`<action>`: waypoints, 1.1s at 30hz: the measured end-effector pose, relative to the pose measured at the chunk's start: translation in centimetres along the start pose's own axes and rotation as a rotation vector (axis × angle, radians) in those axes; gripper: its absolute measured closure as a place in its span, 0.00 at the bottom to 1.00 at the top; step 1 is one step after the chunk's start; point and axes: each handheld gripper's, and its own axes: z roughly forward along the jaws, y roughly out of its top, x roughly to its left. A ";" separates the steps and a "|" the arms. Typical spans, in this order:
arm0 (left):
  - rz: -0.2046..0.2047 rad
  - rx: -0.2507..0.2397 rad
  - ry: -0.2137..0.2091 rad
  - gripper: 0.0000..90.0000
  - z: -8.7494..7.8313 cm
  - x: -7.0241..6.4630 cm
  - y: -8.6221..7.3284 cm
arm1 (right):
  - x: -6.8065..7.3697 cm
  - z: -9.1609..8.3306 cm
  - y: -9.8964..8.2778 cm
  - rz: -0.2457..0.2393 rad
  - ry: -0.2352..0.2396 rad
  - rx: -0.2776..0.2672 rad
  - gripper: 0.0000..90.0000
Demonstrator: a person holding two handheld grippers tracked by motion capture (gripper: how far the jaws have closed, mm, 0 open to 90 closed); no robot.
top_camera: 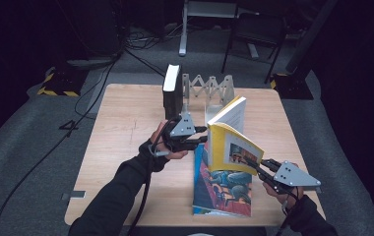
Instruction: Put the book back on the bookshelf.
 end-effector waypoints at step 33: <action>-0.146 0.028 -0.102 0.50 6.3 -5.7 -4.0 | 0.5 -0.9 -0.7 0.023 0.008 0.012 0.95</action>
